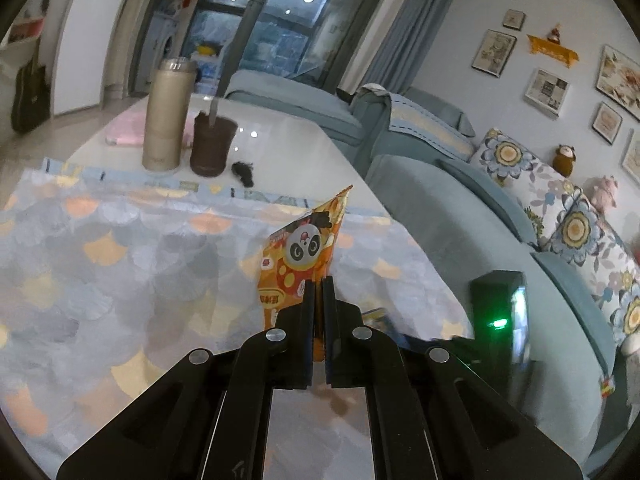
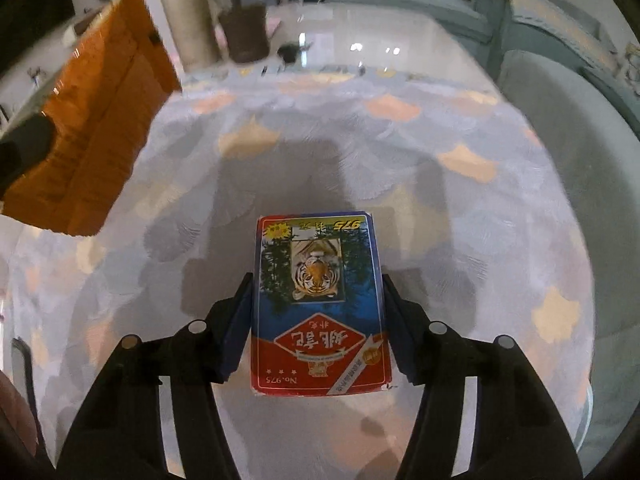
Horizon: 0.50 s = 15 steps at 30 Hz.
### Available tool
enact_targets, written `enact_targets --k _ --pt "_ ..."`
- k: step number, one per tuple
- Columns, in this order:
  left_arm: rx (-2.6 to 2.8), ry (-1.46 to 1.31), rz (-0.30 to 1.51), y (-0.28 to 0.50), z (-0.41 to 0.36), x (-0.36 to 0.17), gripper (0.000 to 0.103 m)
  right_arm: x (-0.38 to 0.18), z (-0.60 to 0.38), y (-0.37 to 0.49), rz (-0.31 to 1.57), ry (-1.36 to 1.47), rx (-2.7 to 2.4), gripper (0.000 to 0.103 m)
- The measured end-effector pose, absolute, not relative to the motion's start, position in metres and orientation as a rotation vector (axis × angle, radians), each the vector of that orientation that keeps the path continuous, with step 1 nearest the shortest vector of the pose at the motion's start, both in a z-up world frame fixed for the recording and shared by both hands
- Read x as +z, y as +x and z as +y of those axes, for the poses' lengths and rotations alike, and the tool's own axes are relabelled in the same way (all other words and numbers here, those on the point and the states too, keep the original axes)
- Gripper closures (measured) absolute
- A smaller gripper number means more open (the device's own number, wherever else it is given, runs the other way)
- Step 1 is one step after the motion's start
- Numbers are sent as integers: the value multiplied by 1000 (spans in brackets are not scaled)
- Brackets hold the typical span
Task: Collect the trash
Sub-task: 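Carry the snack bag and card box to the wastebasket and open both grippers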
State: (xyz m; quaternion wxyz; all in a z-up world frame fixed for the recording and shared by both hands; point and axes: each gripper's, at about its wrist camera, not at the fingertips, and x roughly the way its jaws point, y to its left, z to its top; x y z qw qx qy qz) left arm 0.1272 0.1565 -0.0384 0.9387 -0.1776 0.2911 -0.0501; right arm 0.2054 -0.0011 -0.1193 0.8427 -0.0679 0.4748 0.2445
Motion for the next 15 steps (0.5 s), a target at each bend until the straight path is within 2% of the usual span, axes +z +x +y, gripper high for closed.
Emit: enact_targets --k 7,15 --pt "-213 -298 533 108 102 11 101 -55 -99 171 881 36 437 47" --pt "-396 -248 516 99 -10 44 101 -7 -233 125 789 121 256 47"
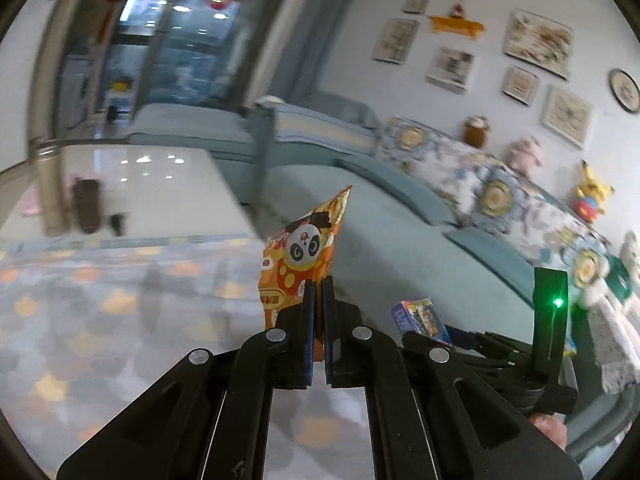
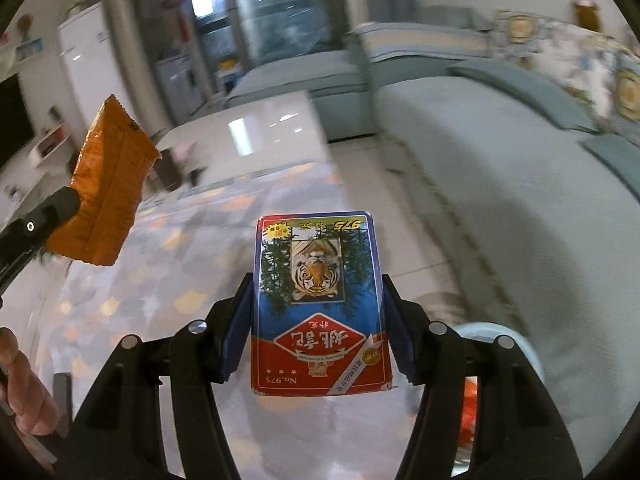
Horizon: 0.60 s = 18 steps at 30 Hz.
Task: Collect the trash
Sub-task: 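Carry the snack bag and card box to the wastebasket and open both grippers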
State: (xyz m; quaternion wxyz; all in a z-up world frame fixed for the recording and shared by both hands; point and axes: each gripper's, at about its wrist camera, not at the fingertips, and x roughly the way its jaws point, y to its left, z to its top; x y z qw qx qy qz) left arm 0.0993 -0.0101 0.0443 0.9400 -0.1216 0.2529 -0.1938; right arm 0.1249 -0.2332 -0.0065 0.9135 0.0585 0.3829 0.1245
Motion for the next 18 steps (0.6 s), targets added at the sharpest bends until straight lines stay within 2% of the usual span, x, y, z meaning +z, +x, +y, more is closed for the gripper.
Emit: enact_targets --k 4,8,18 --pt "-483 -214 563 98 -74 34 101 -12 -300 103 781 180 162 47" --pt "-595 -190 667 109 -143 1 101 -37 -356 90 816 236 75 47" --pt "-685 -134 927 138 -234 -94 101 -153 -439 88 1031 393 -64 46"
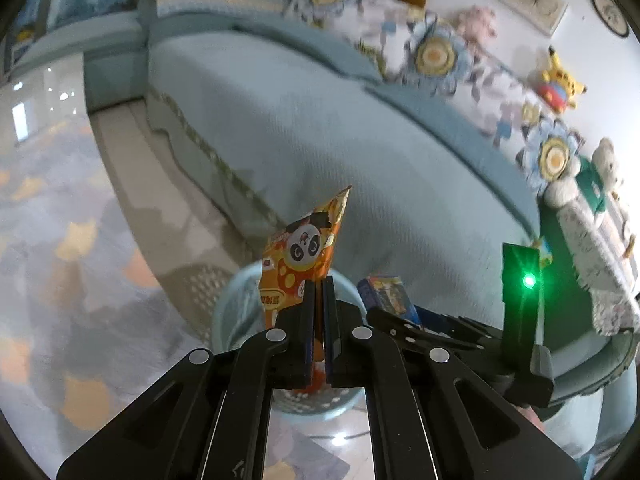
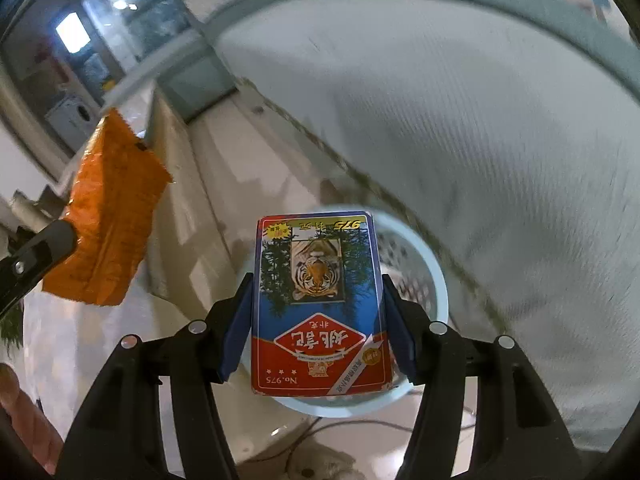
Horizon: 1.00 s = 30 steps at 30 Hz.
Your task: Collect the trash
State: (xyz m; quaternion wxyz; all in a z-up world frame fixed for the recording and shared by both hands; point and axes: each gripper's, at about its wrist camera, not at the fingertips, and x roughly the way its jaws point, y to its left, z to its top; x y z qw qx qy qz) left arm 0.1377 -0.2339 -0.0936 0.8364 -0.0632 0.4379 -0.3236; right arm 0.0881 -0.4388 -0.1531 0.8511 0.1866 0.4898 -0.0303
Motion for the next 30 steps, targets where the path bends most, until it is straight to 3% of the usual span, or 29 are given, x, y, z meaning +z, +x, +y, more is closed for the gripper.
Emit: enact_targets --k 2,4,6,9,16,21,30 --pt "-690 -128 968 140 -241 -108 100 -172 -444 93 1070 420 -64 46" --pt "-694 -122 1000 144 -245 -117 93 -188 -451 97 1105 454 -69 45" --pt "-693 -107 1012 142 -247 -122 67 -199 -455 98 1126 488 -76 44" --pt "-686 -76 1001 137 -245 -121 55 -195 -449 96 1103 528 -53 44" --pt "-706 -103 939 121 -227 -91 43 -160 -452 79 1038 514 -30 44" --pt "-669 -100 806 85 -203 -53 24 -113 -429 52 920 432 -27 39" --pt "-443 -54 516 30 -153 -10 16 -37 -358 -13 545 229 -167 33"
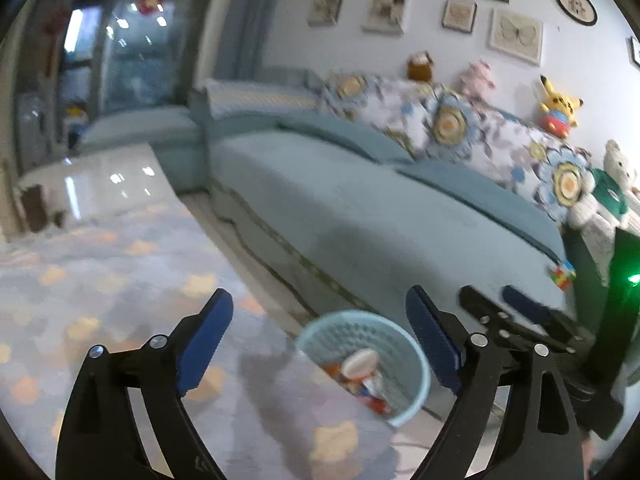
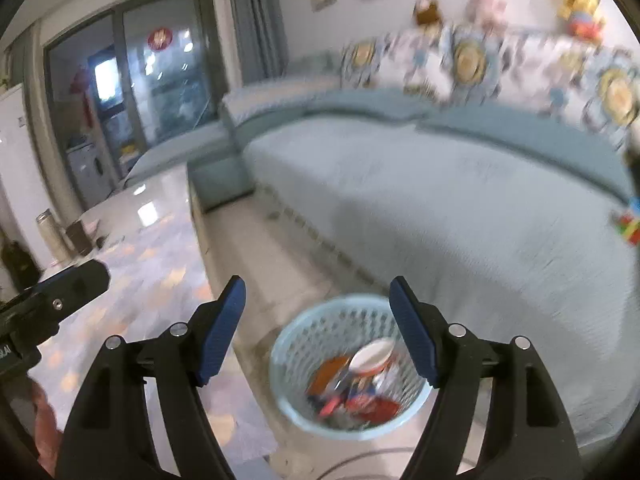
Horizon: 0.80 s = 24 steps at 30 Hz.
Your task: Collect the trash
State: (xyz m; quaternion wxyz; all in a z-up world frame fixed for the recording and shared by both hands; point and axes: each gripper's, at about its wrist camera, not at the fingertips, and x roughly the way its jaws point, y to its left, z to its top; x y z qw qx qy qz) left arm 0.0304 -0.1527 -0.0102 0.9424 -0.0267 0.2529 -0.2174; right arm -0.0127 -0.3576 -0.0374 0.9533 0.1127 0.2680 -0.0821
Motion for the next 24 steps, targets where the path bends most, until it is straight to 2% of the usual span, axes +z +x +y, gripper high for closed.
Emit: enact_targets --k 8,14,22,24 --pt "-367 -5 413 18 -131 5 12 -19 -321 -25 530 190 -273 33" --pt "-394 -86 423 22 -121 10 10 -6 -301 -40 509 118 -359 19" --pt "-344 -9 398 21 -128 7 9 -3 -327 -17 646 288 -430 19" --pt "-340 -6 400 21 -129 5 9 -4 -329 -17 626 298 -433 19"
